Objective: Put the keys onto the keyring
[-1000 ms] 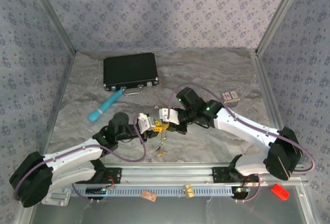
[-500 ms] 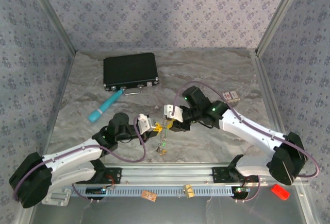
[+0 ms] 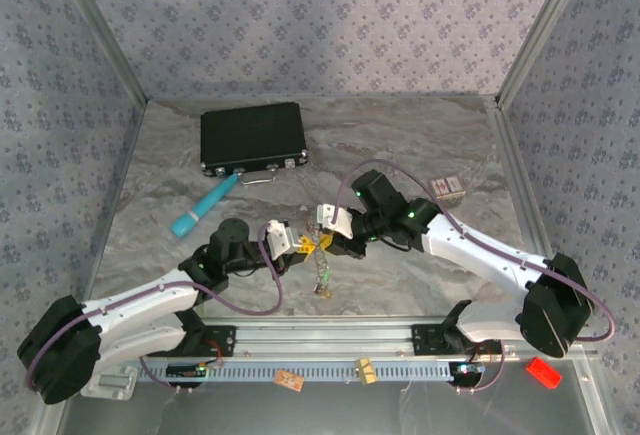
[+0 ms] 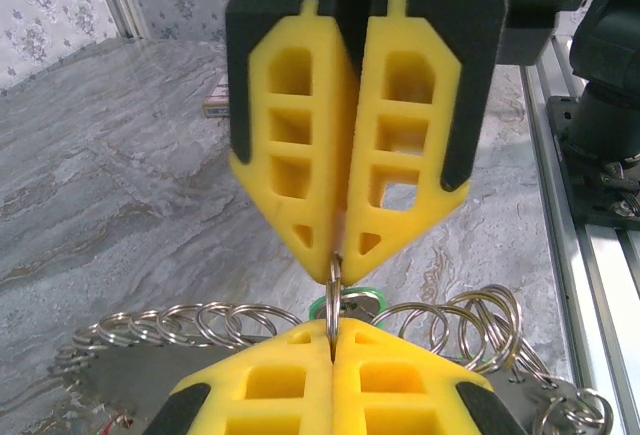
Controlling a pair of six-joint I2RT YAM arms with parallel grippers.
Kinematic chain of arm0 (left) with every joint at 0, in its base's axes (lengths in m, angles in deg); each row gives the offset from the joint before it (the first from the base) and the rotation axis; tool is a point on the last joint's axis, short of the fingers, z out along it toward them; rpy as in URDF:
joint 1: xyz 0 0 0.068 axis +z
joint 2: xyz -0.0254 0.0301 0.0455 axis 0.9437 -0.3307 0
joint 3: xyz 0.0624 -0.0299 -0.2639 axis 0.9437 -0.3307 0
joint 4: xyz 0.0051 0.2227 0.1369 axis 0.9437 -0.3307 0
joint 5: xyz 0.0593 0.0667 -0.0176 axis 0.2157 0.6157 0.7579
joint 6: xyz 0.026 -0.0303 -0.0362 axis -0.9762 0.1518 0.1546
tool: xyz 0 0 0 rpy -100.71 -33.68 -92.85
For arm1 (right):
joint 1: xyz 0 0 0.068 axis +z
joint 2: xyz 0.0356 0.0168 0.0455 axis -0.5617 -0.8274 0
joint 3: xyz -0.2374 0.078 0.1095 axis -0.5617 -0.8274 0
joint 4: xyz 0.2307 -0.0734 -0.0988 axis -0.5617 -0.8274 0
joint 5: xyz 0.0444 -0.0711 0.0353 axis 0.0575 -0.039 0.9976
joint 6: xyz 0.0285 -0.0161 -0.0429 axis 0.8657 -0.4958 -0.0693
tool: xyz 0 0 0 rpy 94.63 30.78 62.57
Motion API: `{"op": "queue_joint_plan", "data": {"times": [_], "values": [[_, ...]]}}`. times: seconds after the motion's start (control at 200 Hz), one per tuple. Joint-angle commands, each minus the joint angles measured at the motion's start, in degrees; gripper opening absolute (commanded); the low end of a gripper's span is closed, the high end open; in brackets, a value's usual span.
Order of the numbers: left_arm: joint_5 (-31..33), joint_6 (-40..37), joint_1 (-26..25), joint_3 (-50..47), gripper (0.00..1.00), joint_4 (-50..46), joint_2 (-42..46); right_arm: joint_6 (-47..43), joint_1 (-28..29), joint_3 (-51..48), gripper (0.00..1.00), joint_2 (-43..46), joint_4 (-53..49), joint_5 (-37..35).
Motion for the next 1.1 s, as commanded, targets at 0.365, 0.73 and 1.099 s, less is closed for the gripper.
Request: {"op": "queue_joint_plan", "data": {"times": [0.365,0.73,1.099], "values": [[-2.46,0.27,-0.24,-0.29,0.0,6.88,1.75,1.29,-1.79,-0.39,0.06,-4.47,-1.31,3.07],[-2.28,1.65,-0.27,-1.61,0.0,9.68,0.56,2.12,-2.92,-3.11,0.26,0.86,3.78,7.19],[-2.37,1.65,-0.26,-1.45,0.0,9.95,0.51,2.86,-2.2,-2.51,0.23,-0.39,6.64,8.43]]}}
